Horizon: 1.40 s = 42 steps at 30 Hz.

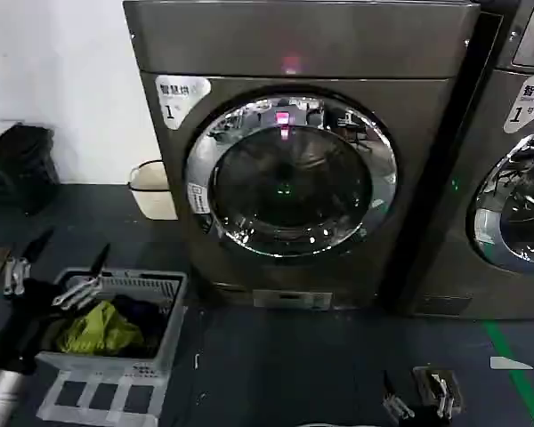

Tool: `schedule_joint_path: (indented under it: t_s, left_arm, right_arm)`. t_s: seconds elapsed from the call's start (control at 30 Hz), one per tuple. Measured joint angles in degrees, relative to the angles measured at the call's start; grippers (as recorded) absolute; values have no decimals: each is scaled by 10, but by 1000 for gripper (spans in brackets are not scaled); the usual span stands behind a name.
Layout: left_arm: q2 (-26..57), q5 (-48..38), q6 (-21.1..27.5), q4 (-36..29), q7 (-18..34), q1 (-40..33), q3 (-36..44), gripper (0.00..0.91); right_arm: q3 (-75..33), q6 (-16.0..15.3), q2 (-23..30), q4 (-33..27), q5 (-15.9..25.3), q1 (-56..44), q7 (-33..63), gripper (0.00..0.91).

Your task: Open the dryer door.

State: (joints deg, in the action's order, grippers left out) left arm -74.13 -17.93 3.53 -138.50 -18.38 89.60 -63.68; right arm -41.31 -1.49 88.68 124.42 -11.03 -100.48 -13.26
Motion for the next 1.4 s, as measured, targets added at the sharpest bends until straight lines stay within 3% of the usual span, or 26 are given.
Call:
schedule_joint_path:
  t_s: [0.1,0.3,0.5,0.63,0.77,0.9,1.4]
  left_arm:
    - [-1,-13,-3,1,-1,-1,2,907]
    - [4,-23,-9,4,-2,-2,2,907]
    - [14,-24,-11,4,-3,-3,1,907]
    - [15,-25,-11,5,-3,-4,2,907]
    - [13,-25,-11,5,-2,-3,5,907]
    - [12,-25,-11,2,-2,0,4,907]
    - [17,-28,-14,-4,-4,5,0,907]
  right_arm:
    - [0,6,-25,-4,-39,26,-13,907]
    - [9,-14,-97,-27,-121,104,-49,907]
    - [38,-62,-187,-51,-165,202,-79,907]
    - [60,-124,-242,-72,-206,269,-105,907]
    - [95,-132,-279,-103,-215,351,-156,907]
    - [154,-108,-286,-148,-205,438,-186,907]
    - [339,-89,-233,-350,-189,675,-218,907]
